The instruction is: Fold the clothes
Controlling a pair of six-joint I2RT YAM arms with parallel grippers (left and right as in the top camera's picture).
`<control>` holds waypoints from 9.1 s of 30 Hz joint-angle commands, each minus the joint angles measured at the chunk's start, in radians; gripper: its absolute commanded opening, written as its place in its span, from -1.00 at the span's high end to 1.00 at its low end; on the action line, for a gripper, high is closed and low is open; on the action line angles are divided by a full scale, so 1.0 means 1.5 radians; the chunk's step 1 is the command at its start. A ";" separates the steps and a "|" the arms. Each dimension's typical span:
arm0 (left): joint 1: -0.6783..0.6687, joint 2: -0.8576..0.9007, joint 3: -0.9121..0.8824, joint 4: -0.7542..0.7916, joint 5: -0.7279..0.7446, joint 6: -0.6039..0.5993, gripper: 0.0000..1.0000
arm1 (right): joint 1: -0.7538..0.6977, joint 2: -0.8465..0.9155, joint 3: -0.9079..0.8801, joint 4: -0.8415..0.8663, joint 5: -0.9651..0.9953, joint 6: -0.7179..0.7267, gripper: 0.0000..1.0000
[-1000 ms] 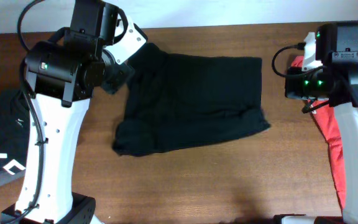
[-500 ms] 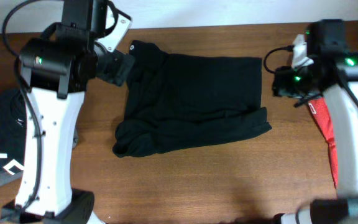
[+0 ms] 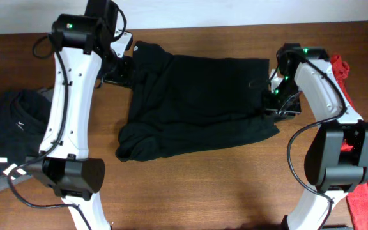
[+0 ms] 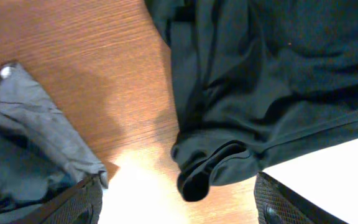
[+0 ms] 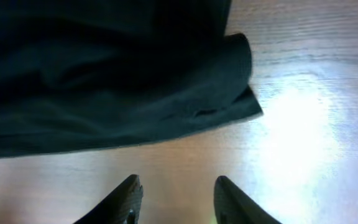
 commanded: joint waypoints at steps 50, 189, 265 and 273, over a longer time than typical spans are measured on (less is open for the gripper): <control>0.004 -0.004 0.003 0.015 -0.001 -0.015 -0.58 | -0.046 -0.334 -0.208 0.050 0.157 0.123 0.92; 0.131 -0.117 -0.878 0.791 0.188 -0.104 0.14 | -0.046 -0.344 -0.250 0.053 0.197 0.161 0.88; 0.138 -0.107 -0.655 0.695 0.307 0.076 0.99 | -0.046 -0.057 -0.314 0.616 -0.150 0.135 0.92; 0.080 -0.094 -0.655 0.736 0.278 0.075 0.99 | -0.046 0.049 -0.314 0.729 -0.165 0.215 0.93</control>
